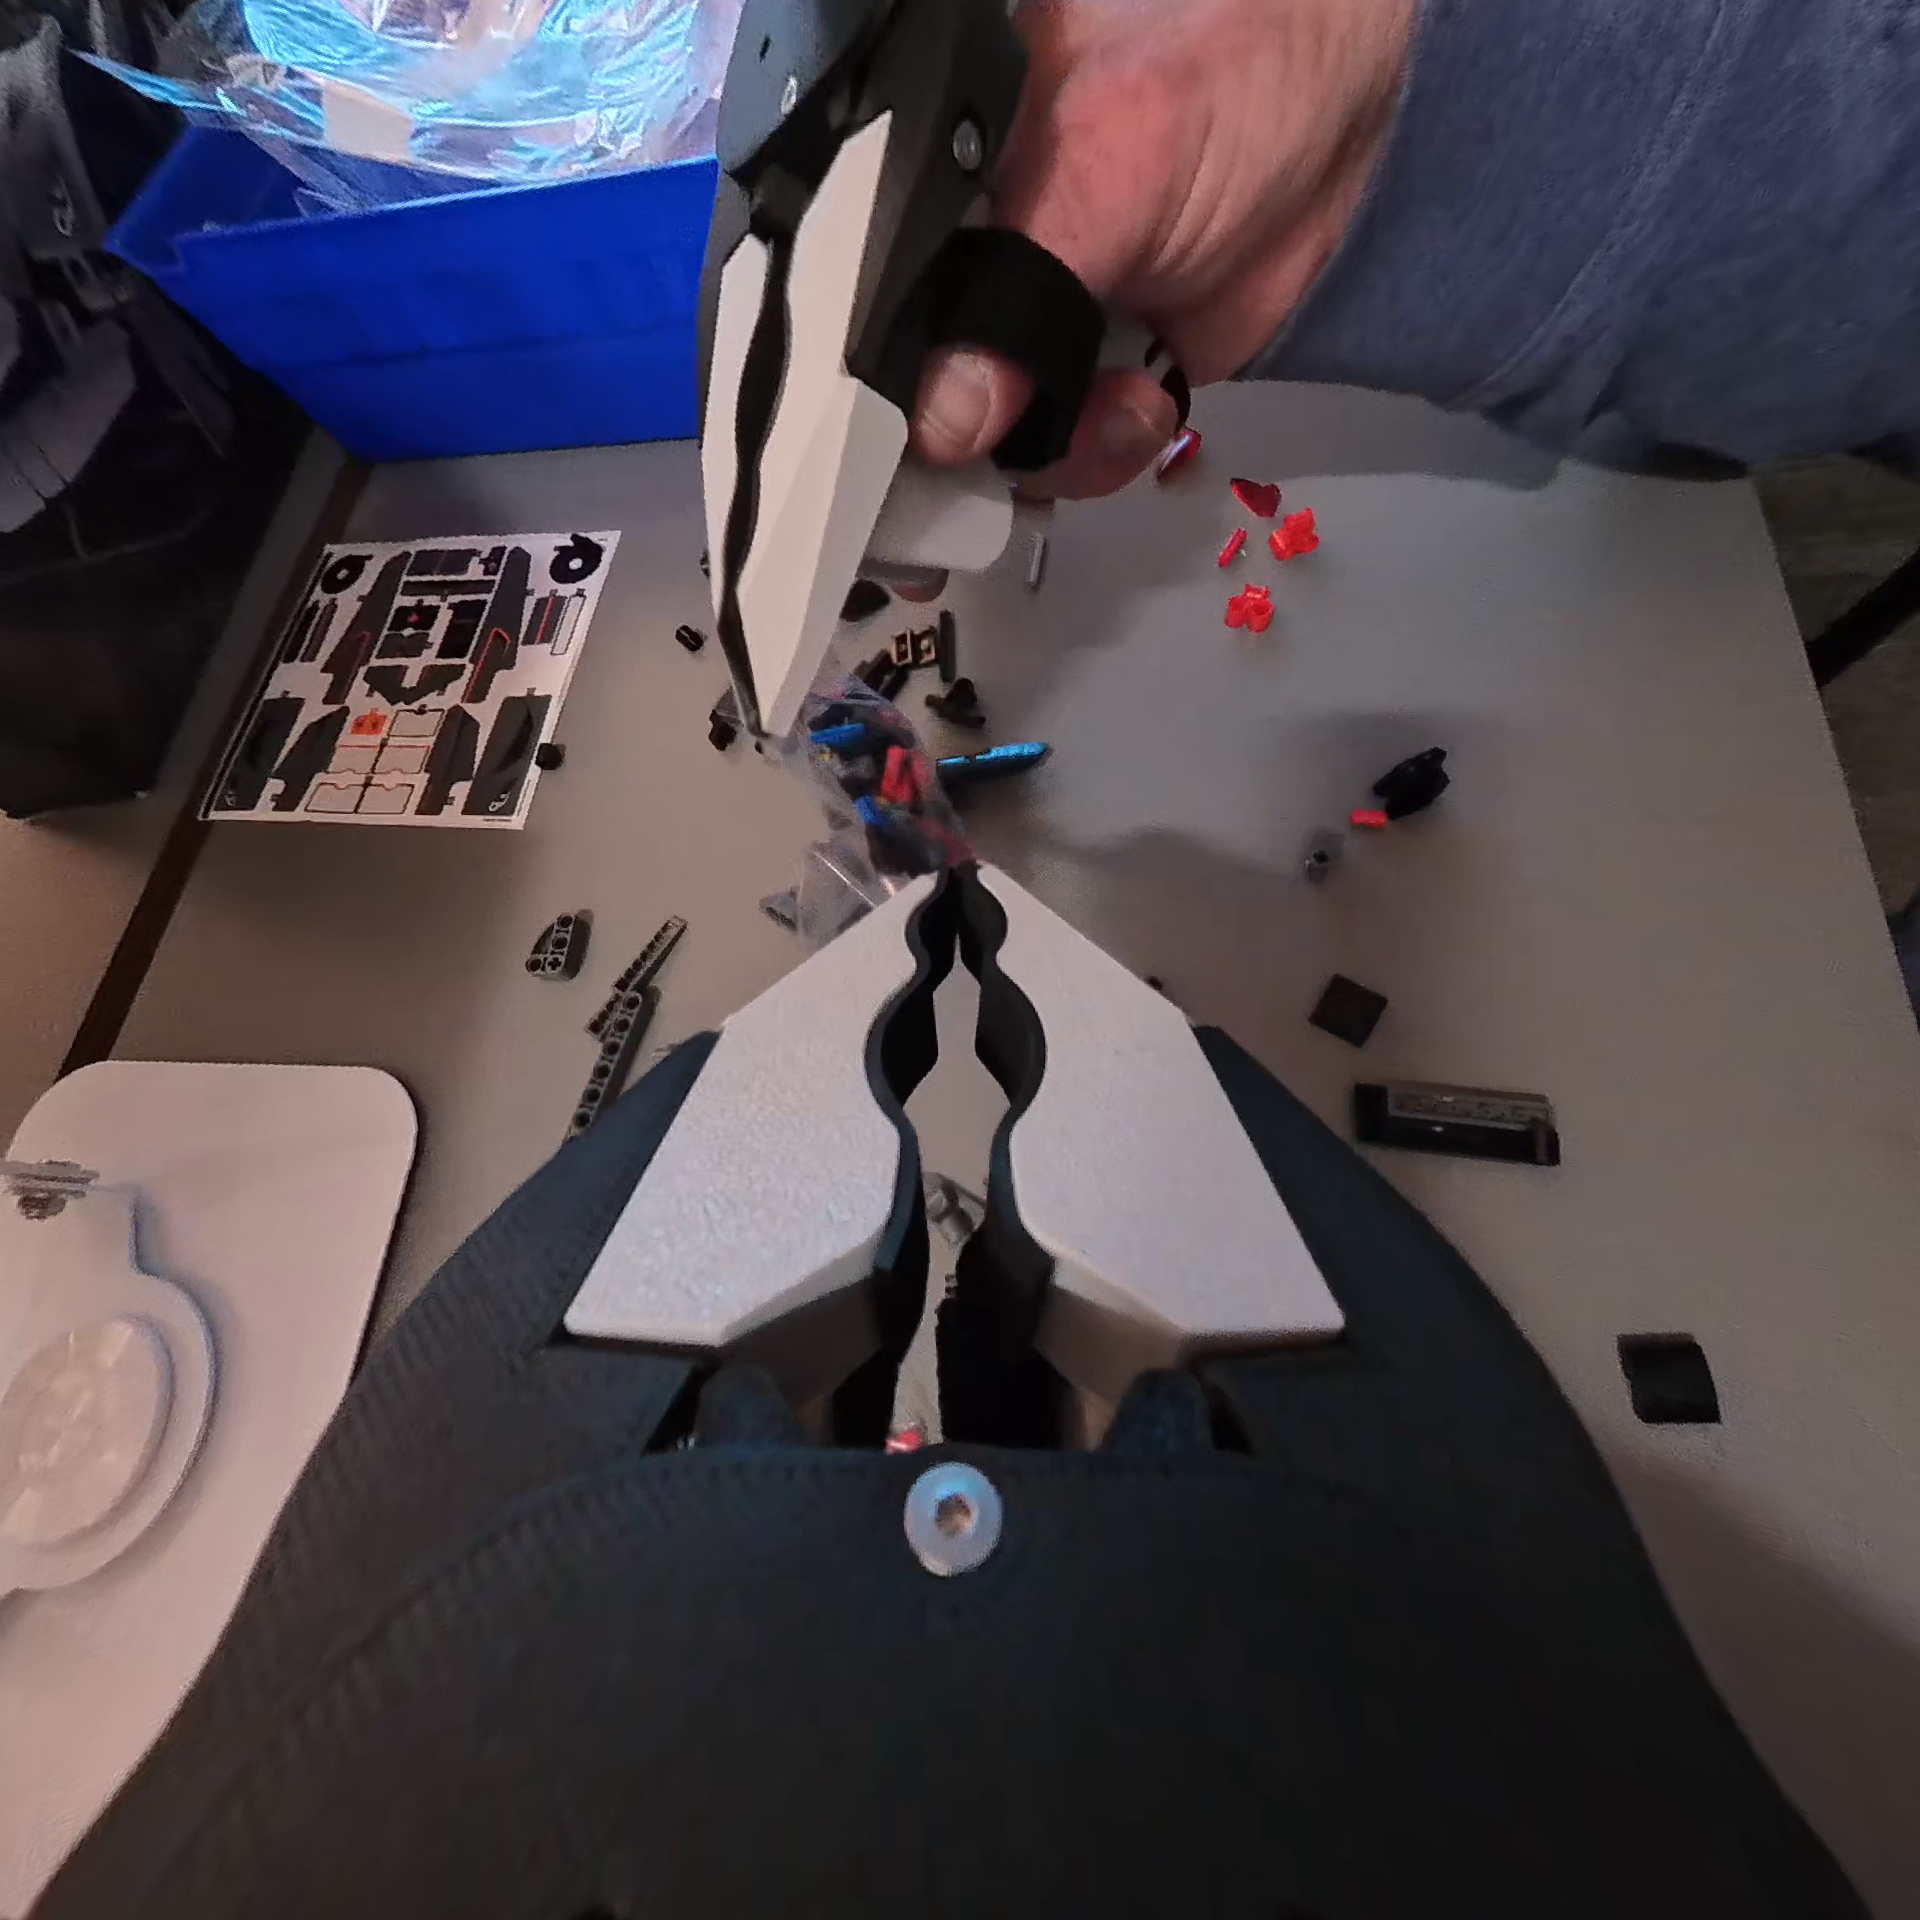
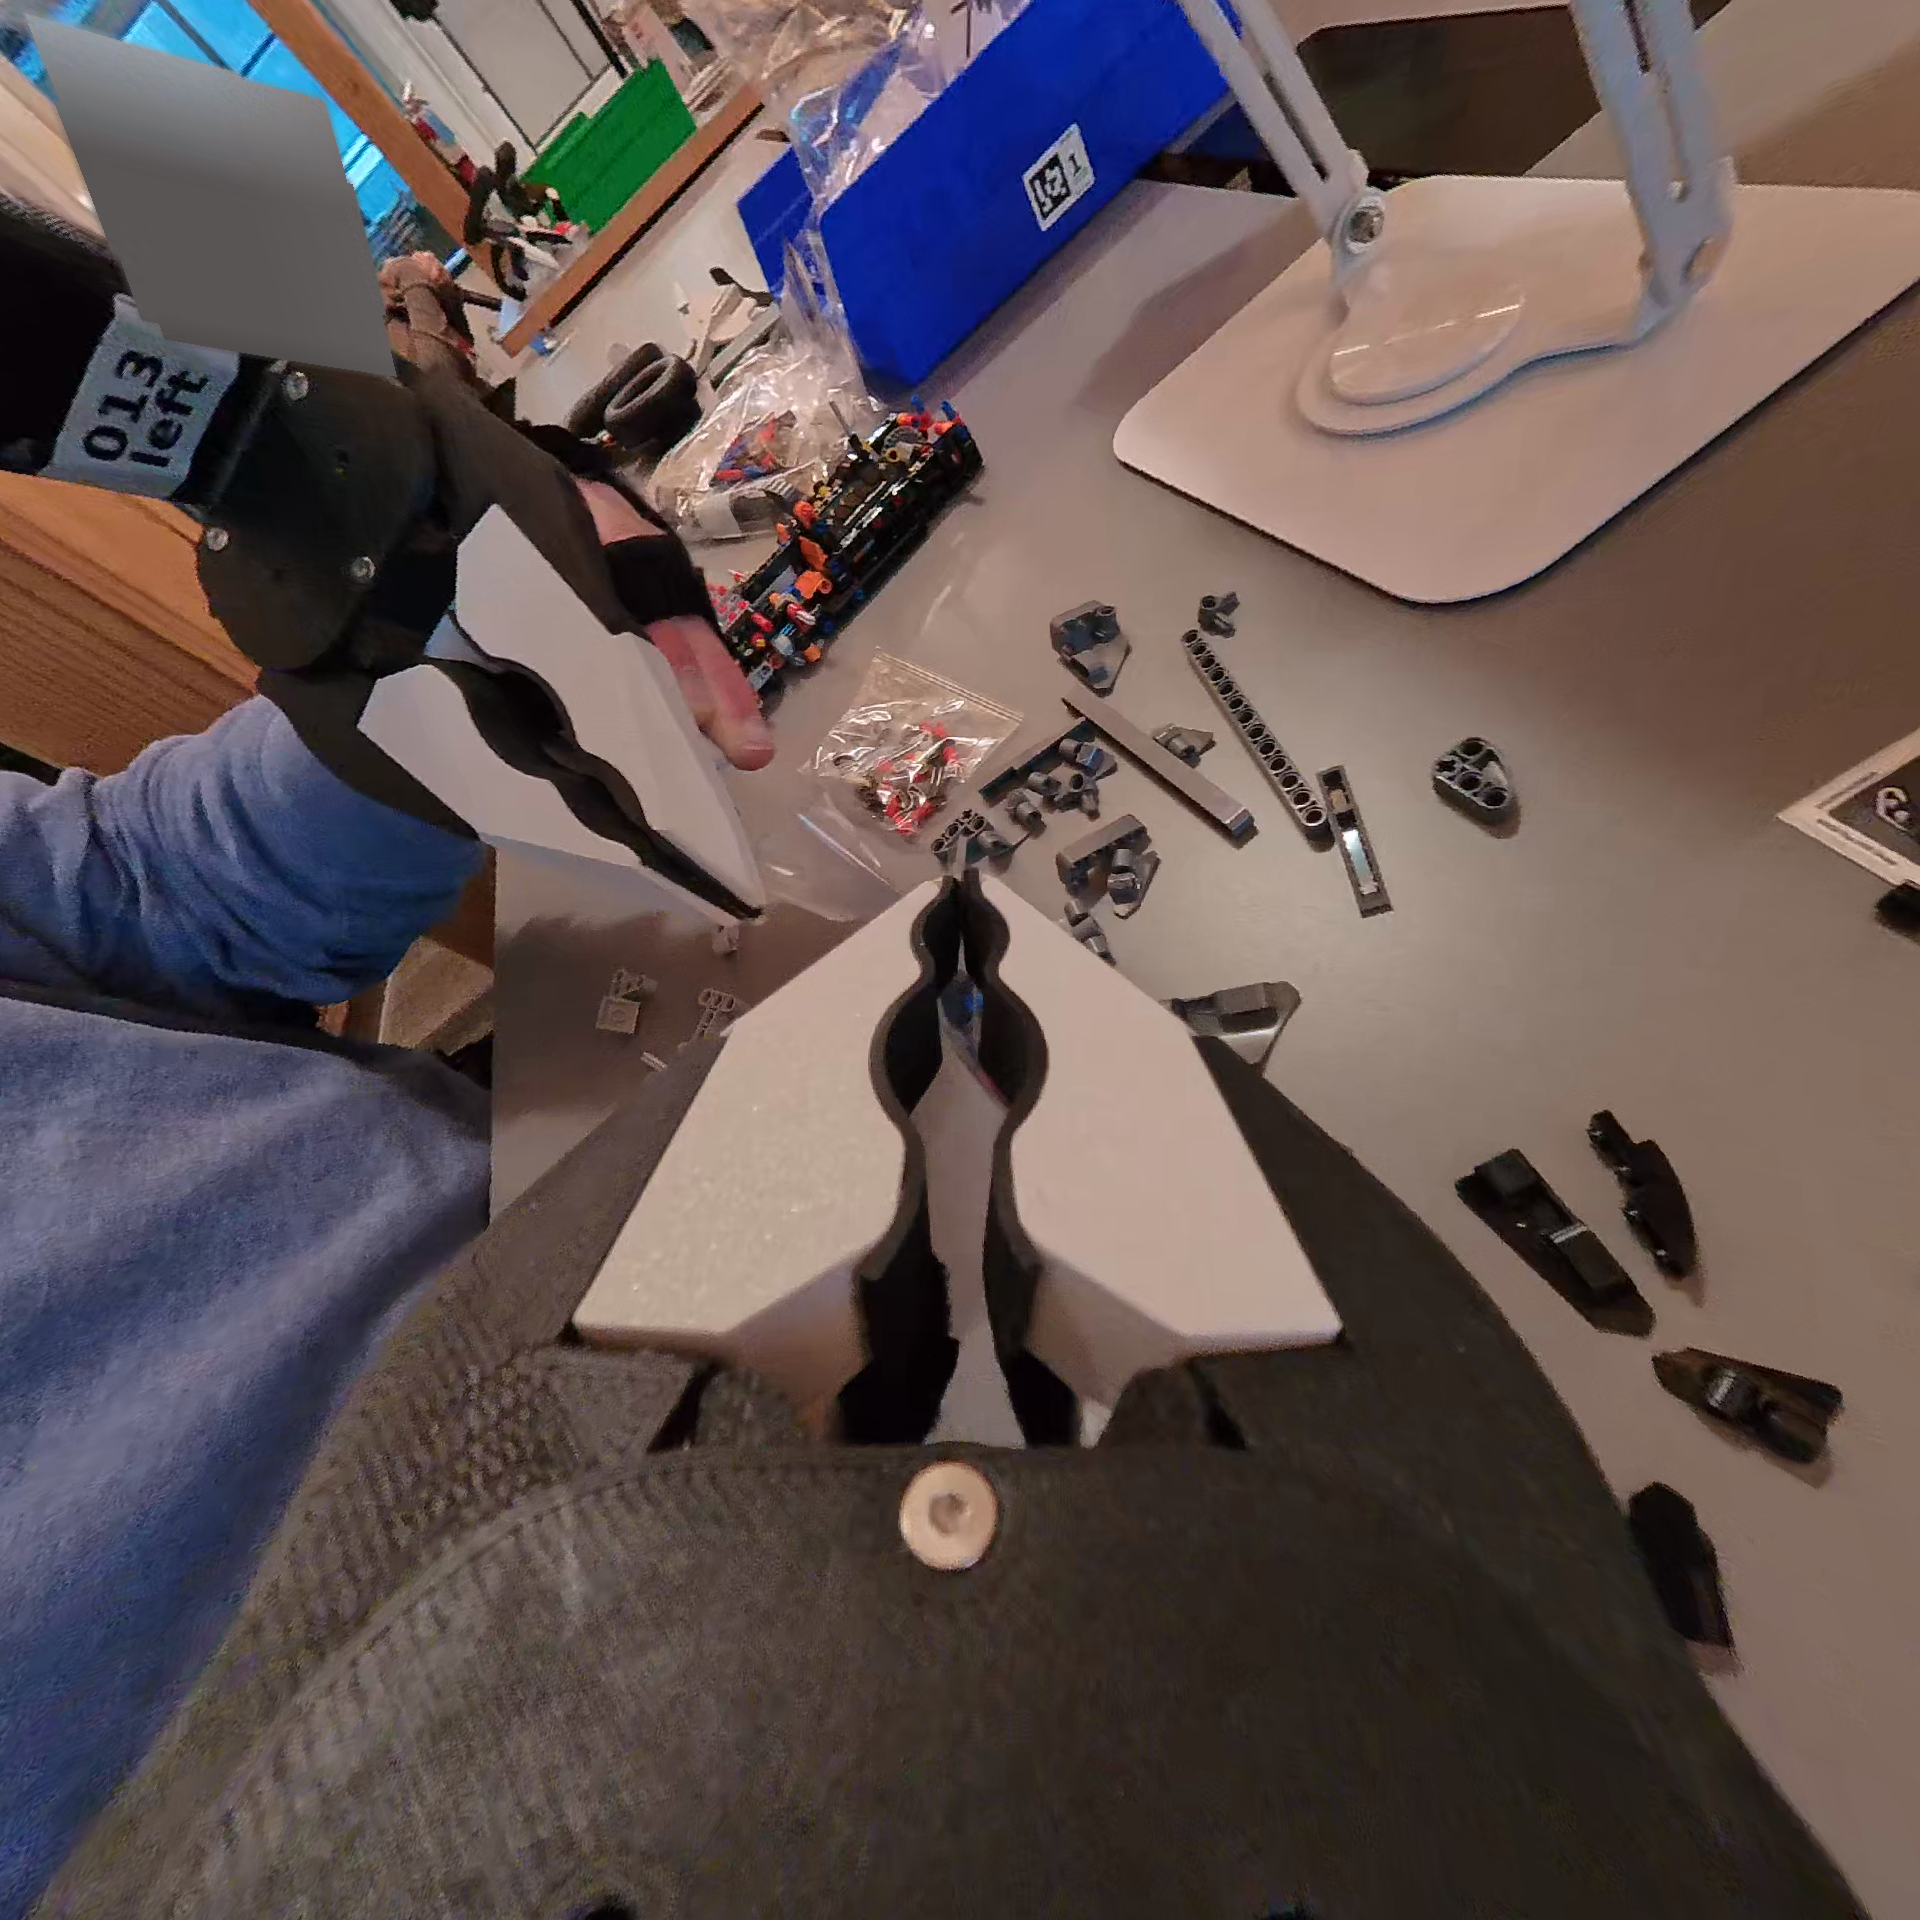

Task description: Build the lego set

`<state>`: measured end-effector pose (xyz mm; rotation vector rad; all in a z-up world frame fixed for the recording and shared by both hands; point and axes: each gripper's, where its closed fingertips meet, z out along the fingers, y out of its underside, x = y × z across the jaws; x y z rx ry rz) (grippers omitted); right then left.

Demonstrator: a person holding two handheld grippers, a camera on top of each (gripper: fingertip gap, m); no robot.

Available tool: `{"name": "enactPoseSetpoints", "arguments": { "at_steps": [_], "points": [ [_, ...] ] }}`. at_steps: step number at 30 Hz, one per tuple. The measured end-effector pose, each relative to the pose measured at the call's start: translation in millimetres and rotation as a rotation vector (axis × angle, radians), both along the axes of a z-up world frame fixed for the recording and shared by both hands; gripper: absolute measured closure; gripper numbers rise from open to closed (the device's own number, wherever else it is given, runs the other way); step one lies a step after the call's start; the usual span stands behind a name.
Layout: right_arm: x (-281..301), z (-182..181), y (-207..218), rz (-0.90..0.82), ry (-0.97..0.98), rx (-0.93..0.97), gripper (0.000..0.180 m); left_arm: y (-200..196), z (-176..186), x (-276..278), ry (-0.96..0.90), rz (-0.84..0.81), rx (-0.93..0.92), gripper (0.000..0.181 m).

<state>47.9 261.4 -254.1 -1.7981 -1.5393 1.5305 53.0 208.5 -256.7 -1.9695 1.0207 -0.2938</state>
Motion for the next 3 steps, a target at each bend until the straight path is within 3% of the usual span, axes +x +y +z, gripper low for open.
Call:
{"name": "enactPoseSetpoints", "arguments": {
  "at_steps": [3],
  "points": [
    [0.1, -2.5, 7.0, -0.039, -0.014, 0.03, 0.18, -6.6, -1.0, -0.5, 0.017, -0.009, -0.008, 0.181]
  ]
}}
